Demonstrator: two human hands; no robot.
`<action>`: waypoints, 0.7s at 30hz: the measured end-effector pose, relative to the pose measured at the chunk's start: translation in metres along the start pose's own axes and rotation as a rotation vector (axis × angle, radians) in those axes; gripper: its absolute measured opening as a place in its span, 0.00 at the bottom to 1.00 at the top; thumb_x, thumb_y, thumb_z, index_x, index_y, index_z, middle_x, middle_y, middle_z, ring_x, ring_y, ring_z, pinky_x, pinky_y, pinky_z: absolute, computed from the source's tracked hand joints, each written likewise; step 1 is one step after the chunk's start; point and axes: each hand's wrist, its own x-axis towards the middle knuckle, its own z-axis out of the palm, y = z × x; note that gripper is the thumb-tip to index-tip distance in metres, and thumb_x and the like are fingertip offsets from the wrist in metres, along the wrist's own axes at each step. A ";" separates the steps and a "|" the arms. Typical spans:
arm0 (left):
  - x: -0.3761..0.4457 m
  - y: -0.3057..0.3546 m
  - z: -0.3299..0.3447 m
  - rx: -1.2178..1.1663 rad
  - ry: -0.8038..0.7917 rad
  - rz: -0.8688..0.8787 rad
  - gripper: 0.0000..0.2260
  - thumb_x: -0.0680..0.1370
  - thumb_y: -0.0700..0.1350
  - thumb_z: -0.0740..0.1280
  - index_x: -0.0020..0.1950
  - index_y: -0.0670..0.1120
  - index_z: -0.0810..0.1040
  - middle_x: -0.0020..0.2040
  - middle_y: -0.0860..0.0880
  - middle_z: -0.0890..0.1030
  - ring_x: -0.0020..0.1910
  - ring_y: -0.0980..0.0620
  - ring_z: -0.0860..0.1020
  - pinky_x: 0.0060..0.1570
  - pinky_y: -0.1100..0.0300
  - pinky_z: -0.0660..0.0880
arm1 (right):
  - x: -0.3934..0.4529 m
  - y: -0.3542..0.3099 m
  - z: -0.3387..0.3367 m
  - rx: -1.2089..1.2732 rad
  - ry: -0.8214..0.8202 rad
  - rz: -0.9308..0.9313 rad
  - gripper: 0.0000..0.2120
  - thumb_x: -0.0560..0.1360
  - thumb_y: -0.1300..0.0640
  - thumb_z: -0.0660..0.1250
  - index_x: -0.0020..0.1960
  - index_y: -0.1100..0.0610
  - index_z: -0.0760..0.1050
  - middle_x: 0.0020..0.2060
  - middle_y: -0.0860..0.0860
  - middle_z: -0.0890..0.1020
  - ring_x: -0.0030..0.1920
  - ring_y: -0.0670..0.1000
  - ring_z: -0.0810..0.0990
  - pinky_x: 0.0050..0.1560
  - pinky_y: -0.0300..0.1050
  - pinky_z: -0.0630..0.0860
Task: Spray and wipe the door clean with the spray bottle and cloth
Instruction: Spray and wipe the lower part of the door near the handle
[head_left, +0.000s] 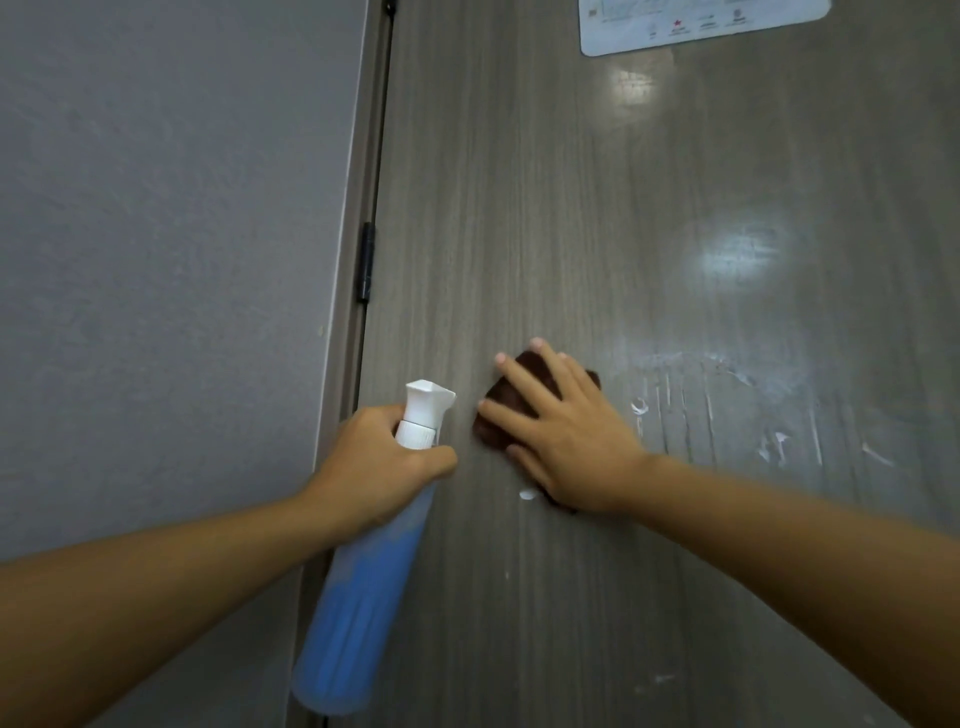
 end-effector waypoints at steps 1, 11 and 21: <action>0.001 0.000 -0.001 0.007 0.006 0.011 0.12 0.62 0.51 0.71 0.31 0.47 0.71 0.25 0.55 0.72 0.25 0.60 0.69 0.25 0.67 0.65 | -0.008 -0.008 0.004 -0.005 -0.010 -0.043 0.27 0.81 0.43 0.61 0.78 0.46 0.66 0.82 0.58 0.57 0.80 0.71 0.53 0.79 0.68 0.53; 0.010 0.006 -0.007 -0.014 0.008 0.030 0.12 0.62 0.51 0.71 0.32 0.46 0.71 0.26 0.54 0.72 0.27 0.58 0.69 0.28 0.61 0.67 | 0.007 0.014 -0.003 -0.059 0.051 0.157 0.23 0.81 0.43 0.62 0.75 0.46 0.71 0.80 0.58 0.64 0.77 0.70 0.61 0.77 0.66 0.61; 0.016 0.005 -0.014 0.016 0.053 0.032 0.17 0.62 0.52 0.72 0.35 0.39 0.74 0.28 0.50 0.74 0.28 0.54 0.72 0.31 0.54 0.70 | -0.009 -0.015 0.010 -0.022 0.065 0.165 0.26 0.81 0.43 0.60 0.78 0.47 0.65 0.81 0.59 0.58 0.79 0.71 0.53 0.78 0.69 0.54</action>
